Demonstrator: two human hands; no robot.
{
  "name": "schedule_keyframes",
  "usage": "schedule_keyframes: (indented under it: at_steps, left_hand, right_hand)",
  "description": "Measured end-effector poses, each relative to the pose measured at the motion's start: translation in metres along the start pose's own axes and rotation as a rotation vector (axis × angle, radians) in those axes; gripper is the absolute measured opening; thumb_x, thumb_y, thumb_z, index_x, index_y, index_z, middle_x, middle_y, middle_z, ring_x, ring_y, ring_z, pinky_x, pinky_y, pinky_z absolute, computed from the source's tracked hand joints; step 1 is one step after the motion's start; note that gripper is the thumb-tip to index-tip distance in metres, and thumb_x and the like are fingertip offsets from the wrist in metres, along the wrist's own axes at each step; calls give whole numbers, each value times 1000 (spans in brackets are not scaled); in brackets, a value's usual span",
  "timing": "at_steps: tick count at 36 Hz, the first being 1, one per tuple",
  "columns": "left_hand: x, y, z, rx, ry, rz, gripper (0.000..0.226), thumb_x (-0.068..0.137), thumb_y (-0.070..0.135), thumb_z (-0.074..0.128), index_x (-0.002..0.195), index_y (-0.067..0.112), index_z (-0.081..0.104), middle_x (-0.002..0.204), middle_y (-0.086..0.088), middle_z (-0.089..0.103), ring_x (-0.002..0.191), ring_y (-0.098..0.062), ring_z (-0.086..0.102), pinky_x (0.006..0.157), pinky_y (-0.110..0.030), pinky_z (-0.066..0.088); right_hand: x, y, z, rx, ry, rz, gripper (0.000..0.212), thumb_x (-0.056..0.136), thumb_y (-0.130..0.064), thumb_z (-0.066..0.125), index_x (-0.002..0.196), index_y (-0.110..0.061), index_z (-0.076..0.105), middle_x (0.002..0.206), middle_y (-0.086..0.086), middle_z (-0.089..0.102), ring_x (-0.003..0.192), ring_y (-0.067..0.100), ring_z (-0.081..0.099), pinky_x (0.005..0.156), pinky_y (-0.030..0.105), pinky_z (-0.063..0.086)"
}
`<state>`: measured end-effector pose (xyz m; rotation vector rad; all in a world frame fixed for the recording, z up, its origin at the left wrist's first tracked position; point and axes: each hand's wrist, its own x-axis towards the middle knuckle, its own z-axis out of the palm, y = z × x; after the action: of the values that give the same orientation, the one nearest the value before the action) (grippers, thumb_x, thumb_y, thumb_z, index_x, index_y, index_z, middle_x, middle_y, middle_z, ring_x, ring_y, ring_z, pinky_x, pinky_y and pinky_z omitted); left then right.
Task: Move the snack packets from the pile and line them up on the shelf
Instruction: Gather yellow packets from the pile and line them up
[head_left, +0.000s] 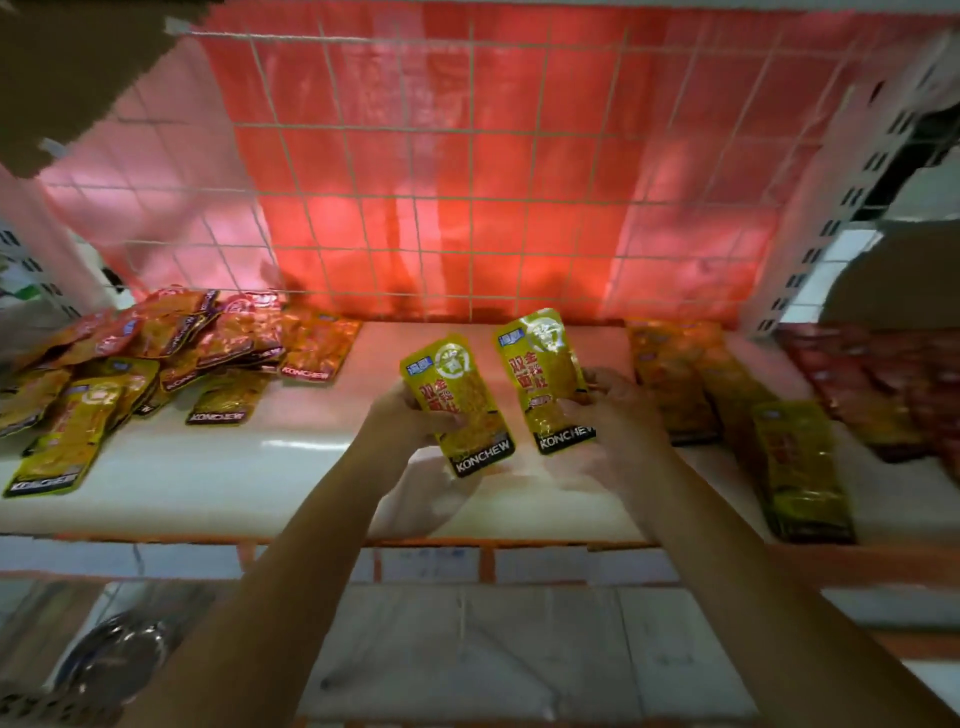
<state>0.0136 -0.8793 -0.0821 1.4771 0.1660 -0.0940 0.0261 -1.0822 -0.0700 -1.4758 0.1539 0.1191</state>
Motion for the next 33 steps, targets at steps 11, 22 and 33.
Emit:
schedule_keyframes:
  at_steps: [11,22,33]
  left_hand:
    - [4,-5,124,-52,-73,27,36,68,-27,51,80,5,61,62,2,68,59,-13,64,62,-27,51]
    - [32,-18,211,323,6,99,28,61,-16,64,77,7,65,63,-2,65,57,-13,58,56,-25,48]
    - [45,-10,226,1022,121,129,24,81,20,68,100,5,67,103,-14,66,96,-28,59,69,-25,38]
  right_hand:
    - [-14,-20,-116,-140,92,-198,21,82,7,59,97,-7,66,90,10,65,84,21,59,78,31,45]
    - [-19,-26,-190,-226,223,-230,15,83,-4,63,77,-17,66,82,12,69,80,30,64,76,46,51]
    - [-19,-25,-206,-228,228,-253,17,82,-4,63,74,-19,64,78,10,65,76,28,60,77,50,49]
